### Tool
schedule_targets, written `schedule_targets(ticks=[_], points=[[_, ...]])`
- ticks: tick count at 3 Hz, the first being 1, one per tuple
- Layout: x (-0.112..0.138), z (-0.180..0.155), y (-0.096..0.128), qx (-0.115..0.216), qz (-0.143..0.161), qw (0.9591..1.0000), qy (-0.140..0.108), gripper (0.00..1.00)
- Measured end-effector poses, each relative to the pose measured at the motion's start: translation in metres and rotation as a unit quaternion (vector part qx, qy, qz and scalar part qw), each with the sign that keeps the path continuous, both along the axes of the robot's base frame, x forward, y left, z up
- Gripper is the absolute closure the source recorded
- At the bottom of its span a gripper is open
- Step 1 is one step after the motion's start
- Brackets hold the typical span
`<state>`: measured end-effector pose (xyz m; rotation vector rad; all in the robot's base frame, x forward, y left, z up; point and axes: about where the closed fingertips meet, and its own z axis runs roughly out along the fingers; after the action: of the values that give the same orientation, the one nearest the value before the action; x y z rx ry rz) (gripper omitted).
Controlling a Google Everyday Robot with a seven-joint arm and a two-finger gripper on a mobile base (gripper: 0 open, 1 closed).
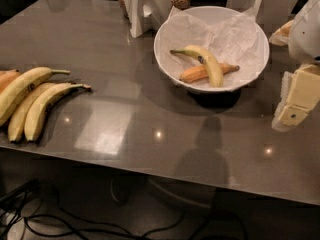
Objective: Pick banana from white bowl
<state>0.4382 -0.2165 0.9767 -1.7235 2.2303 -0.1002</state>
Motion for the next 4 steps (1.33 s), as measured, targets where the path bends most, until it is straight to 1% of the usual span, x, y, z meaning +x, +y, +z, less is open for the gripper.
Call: schedule_targets(ticks=[1, 2, 3, 4], points=[[0.0, 0.0, 0.0, 0.0, 0.0, 1.0, 0.0, 0.0], [0.011, 0.002, 0.004, 0.019, -0.009, 0.9997, -0.015, 0.0], [0.038, 0.005, 0.019, 0.056, -0.018, 0.9976, -0.037, 0.0], [0.074, 0.009, 0.039, 0.098, -0.033, 0.993, -0.057, 0.0]])
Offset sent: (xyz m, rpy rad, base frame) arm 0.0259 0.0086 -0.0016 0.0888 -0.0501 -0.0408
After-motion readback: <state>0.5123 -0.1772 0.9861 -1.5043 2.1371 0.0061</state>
